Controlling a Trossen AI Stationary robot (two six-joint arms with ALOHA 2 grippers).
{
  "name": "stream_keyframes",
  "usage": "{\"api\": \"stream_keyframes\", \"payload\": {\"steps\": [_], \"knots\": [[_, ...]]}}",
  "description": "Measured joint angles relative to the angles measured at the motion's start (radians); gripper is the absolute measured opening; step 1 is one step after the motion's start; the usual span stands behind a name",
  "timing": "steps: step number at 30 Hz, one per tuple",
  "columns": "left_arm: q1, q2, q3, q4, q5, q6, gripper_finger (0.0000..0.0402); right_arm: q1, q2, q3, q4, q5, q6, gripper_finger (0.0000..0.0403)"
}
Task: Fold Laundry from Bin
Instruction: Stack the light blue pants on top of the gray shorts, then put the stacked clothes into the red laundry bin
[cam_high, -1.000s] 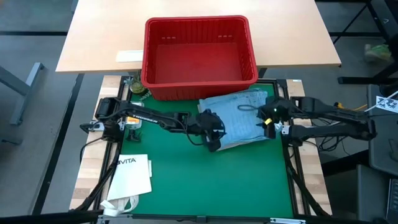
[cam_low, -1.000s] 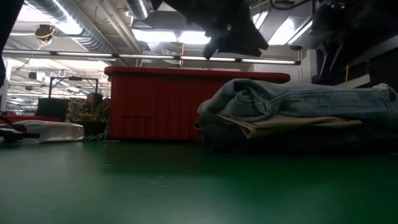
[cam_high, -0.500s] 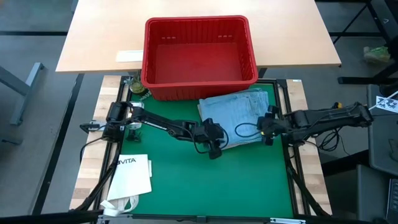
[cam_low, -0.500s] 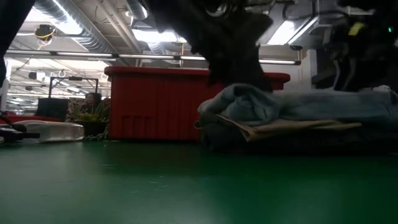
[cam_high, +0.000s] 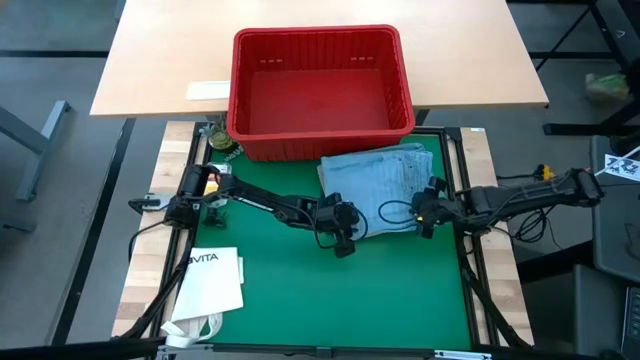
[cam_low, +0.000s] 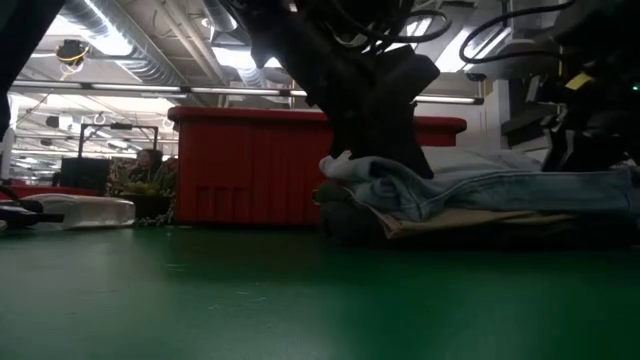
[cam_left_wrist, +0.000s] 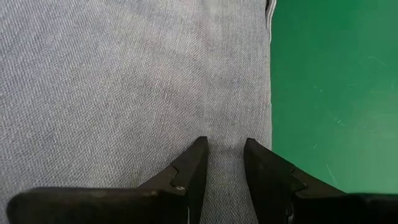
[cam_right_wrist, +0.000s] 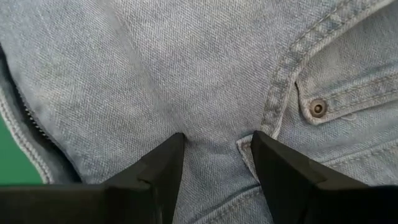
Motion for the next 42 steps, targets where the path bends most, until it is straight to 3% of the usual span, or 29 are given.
{"api": "stream_keyframes", "payload": {"steps": [22, 27, 34, 42], "knots": [[0.013, -0.139, -0.009, -0.058, 0.013, -0.003, 0.0105, -0.001, 0.005, 0.296, -0.157, -0.045, -0.165, 0.0193], [0.036, -0.214, -0.008, -0.144, 0.013, -0.003, 0.0105, -0.001, 0.004, 0.395, -0.213, -0.032, -0.192, 0.0193], [0.073, -0.314, -0.007, -0.311, 0.011, -0.004, 0.0105, -0.004, 0.003, 0.507, -0.372, 0.126, -0.19, 0.0193], [0.12, -0.346, -0.005, -0.557, 0.002, -0.006, 0.0105, -0.12, -0.01, 0.531, -0.498, 0.159, -0.186, 0.0193]]}}
